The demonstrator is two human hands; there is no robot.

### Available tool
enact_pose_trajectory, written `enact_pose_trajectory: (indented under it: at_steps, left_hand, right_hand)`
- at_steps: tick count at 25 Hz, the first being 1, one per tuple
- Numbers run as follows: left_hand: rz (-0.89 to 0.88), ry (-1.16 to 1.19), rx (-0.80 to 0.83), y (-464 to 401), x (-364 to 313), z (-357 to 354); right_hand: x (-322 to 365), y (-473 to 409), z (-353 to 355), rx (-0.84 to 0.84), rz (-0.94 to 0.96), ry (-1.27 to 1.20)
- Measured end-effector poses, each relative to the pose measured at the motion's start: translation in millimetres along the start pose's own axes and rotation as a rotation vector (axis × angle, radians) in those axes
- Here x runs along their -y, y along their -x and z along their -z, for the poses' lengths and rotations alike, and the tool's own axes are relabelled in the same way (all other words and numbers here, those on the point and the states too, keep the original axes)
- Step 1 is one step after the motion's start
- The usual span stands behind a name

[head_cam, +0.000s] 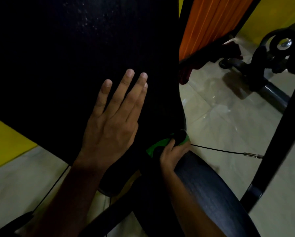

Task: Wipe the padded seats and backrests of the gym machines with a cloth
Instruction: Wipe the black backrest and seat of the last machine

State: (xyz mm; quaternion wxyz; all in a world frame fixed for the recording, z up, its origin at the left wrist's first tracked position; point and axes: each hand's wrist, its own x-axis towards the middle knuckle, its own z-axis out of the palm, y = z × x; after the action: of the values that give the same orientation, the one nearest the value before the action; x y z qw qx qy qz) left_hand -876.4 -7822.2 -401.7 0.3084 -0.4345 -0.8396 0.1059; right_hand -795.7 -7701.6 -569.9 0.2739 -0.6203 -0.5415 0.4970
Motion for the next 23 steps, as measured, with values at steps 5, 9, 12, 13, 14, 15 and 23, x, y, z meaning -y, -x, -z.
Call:
enact_pose_trajectory:
  at_steps: [5, 9, 12, 13, 14, 15, 23]
  left_hand:
    - [-0.008, 0.056, 0.001, 0, 2, 8]
    - [-0.033, 0.172, -0.067, -23, 28, 47]
    - [-0.027, 0.168, -0.136, -48, 63, 78]
    - [-0.012, 0.175, -0.144, -55, 76, 86]
    - [0.005, 0.183, -0.148, -60, 88, 92]
    - [0.029, 0.184, -0.156, -65, 98, 97]
    - [0.184, 0.045, -0.22, -52, 136, 104]
  right_hand:
    - [28, -5, 26, 0.074, -0.037, -0.075]
    - [145, 34, 68, 0.21, 0.571, -0.206]
    - [264, 61, 77, 0.343, 1.102, -0.242]
    - [296, 67, 73, 0.386, 1.23, -0.204]
    - [322, 73, 64, 0.421, 1.328, -0.134]
    - [341, 79, 55, 0.435, 1.401, -0.039]
    - [230, 63, 38, 0.29, 1.753, 0.375]
